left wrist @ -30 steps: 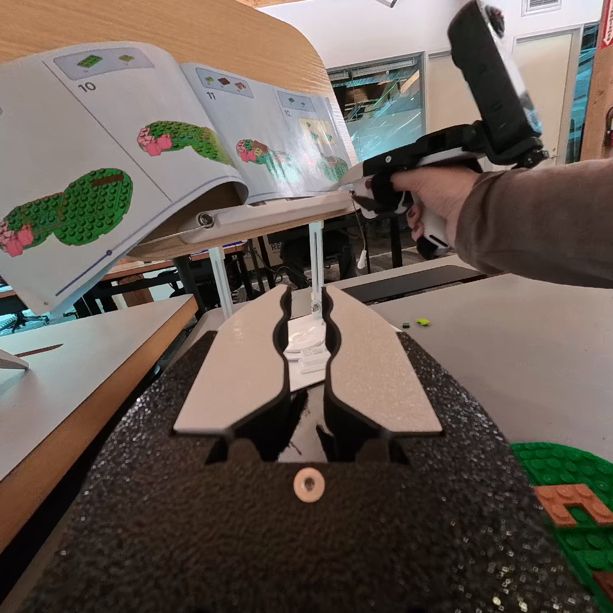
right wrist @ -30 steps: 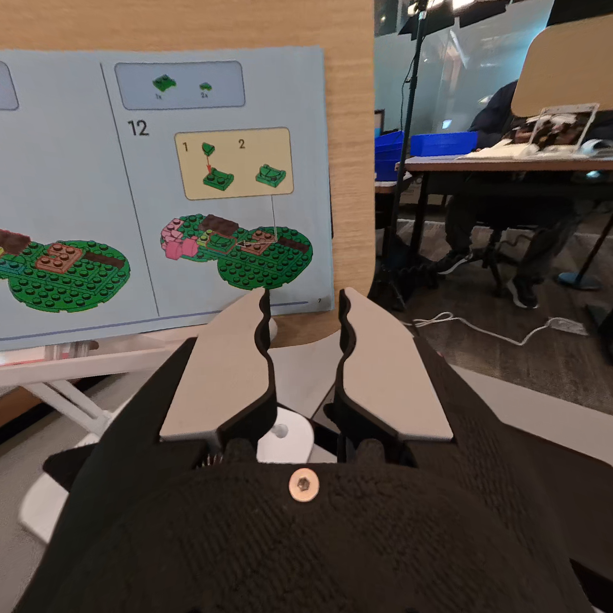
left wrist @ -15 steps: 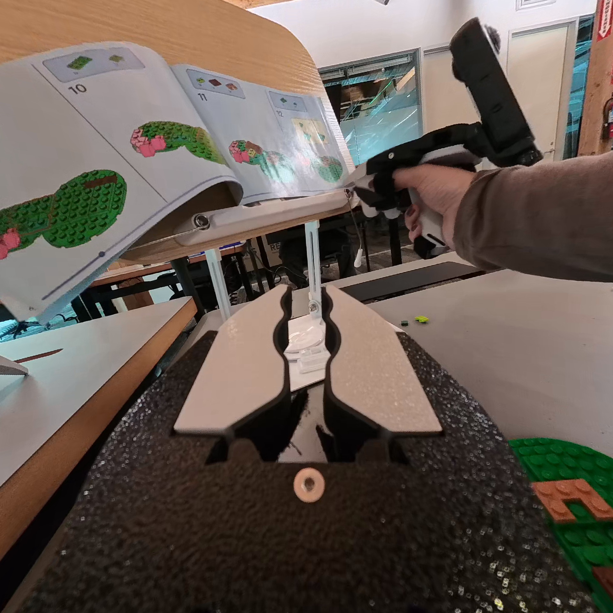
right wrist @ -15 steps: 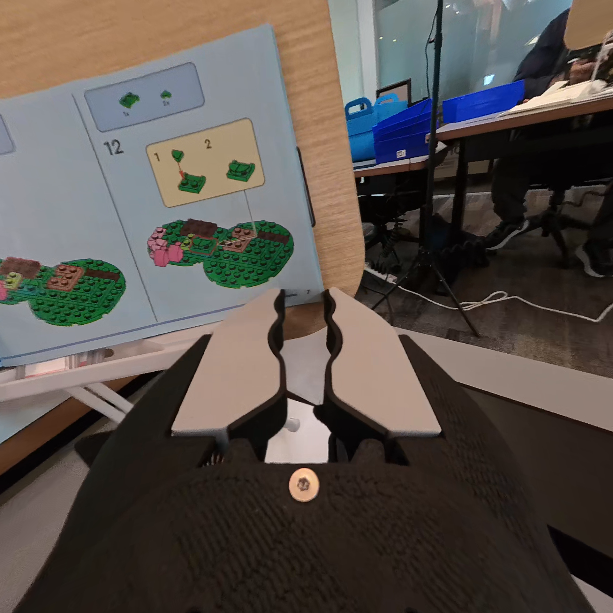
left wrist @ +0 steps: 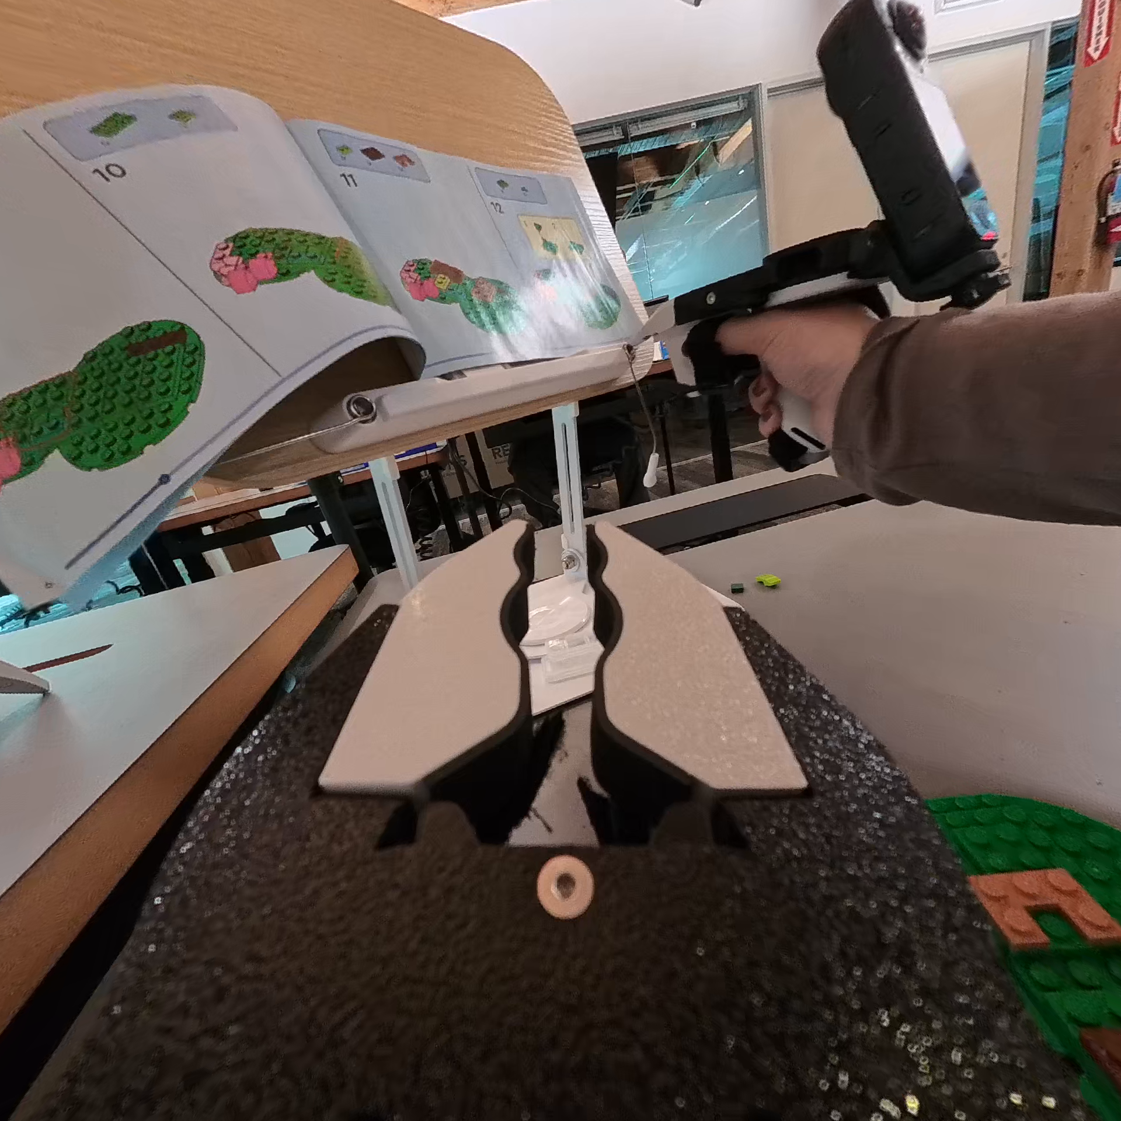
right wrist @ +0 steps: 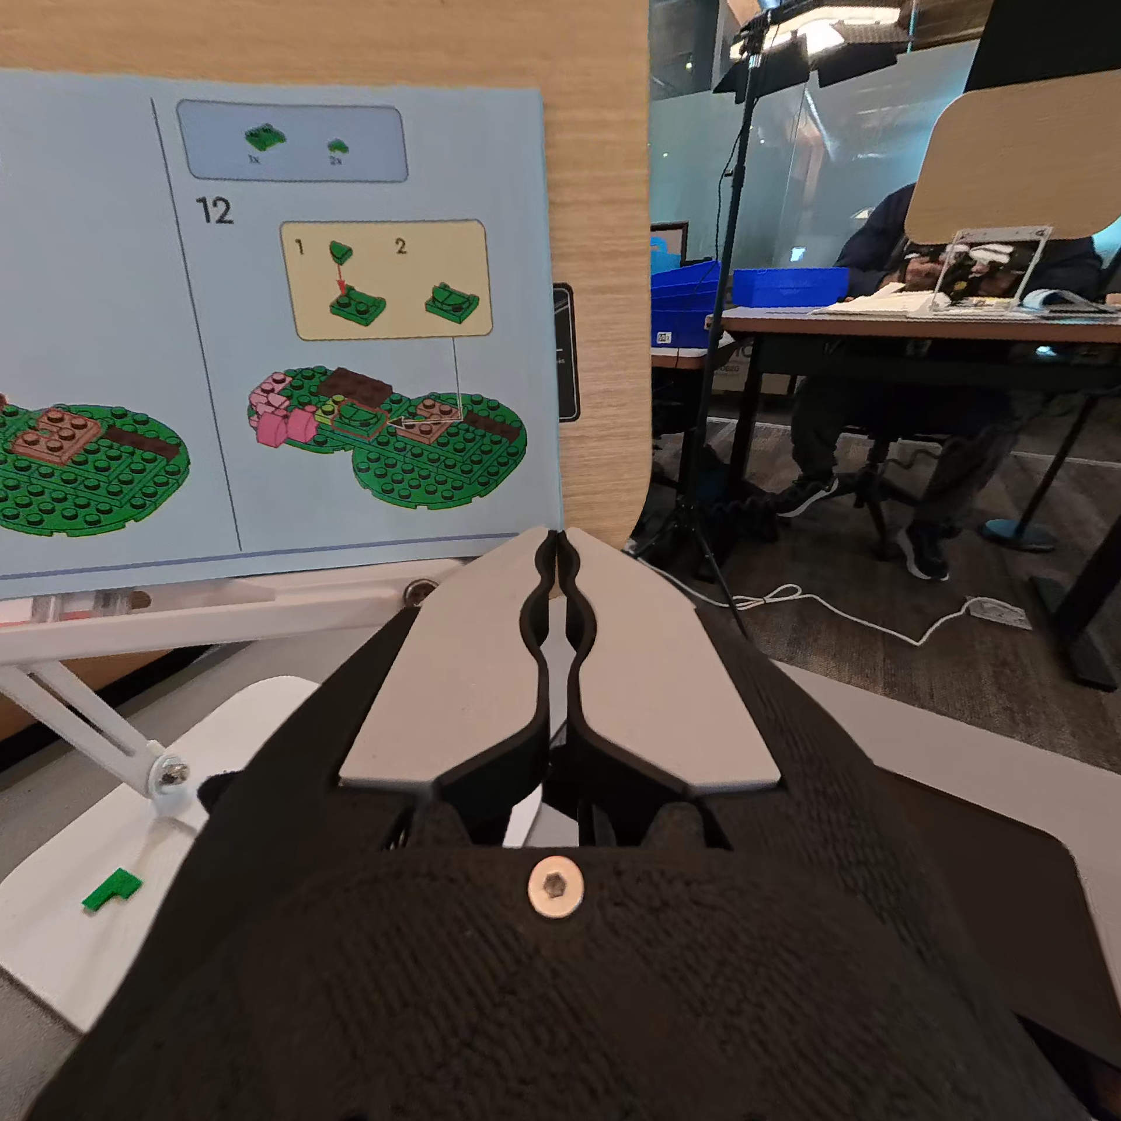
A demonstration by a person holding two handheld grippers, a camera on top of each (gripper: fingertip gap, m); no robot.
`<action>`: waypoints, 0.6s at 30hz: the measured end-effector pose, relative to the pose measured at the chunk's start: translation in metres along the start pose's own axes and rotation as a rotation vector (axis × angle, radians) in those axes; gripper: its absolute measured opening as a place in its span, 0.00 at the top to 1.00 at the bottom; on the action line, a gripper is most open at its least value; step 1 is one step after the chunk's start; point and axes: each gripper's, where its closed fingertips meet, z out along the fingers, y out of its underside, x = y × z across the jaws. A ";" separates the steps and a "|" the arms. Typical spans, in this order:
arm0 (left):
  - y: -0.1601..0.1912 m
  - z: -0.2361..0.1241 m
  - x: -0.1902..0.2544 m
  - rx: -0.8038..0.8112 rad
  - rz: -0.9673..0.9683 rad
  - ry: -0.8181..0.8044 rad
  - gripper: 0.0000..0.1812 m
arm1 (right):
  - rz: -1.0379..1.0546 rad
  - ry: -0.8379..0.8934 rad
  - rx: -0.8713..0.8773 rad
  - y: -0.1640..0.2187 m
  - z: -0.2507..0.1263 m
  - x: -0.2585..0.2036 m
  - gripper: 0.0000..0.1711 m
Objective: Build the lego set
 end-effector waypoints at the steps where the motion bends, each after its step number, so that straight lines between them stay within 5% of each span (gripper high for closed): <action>1: 0.000 0.000 0.000 0.000 0.001 0.001 0.91 | -0.019 0.007 0.003 0.000 -0.001 0.000 1.00; 18: 0.000 0.000 -0.001 0.004 -0.002 -0.001 0.92 | -0.756 0.158 0.042 -0.009 -0.007 -0.021 1.00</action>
